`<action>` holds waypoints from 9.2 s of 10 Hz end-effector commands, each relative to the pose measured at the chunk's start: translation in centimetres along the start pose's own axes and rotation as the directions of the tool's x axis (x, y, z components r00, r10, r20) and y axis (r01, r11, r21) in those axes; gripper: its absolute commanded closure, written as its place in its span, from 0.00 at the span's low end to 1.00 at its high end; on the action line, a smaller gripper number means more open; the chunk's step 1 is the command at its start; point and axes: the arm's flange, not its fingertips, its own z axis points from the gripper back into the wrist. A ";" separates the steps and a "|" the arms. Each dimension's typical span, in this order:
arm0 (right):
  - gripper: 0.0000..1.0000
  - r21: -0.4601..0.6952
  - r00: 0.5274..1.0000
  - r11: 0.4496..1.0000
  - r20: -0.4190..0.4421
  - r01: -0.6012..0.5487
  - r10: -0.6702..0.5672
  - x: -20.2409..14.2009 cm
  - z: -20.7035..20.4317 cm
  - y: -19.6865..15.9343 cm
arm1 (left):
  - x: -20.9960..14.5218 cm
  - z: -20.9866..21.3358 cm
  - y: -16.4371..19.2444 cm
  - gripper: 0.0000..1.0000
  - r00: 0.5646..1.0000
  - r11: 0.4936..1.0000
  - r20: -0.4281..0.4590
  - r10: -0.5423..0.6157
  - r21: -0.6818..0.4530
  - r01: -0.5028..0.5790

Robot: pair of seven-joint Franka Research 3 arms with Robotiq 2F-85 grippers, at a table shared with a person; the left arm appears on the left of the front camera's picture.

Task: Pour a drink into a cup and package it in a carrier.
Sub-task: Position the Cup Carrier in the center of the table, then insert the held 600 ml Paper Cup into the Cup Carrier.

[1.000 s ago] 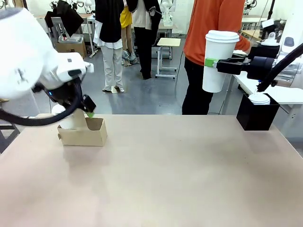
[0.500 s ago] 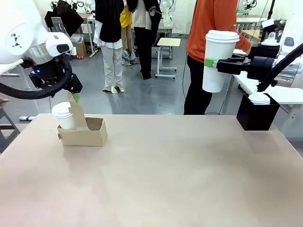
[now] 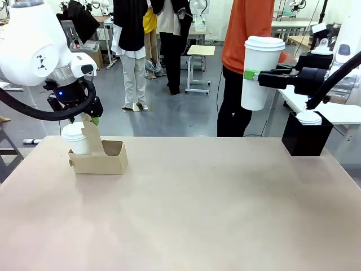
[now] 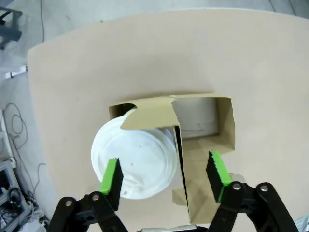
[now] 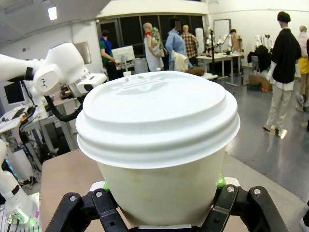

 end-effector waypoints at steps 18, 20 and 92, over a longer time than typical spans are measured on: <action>0.20 0.005 1.000 1.000 0.011 -0.002 0.002 0.4 -0.2 0.1 | 0.0 7.5 -3.8 0.98 0.992 0.993 0.072 0.107 0.048 -0.110; 0.20 0.005 1.000 1.000 0.011 -0.002 0.002 0.4 -0.2 0.1 | -0.8 11.8 -8.9 0.98 0.989 0.995 0.117 0.087 0.030 -0.091; 0.20 0.875 0.991 0.469 -0.130 0.120 -0.011 -26.6 -13.9 0.3 | -12.7 3.6 -1.5 0.00 0.492 0.447 0.578 -0.651 -0.232 0.864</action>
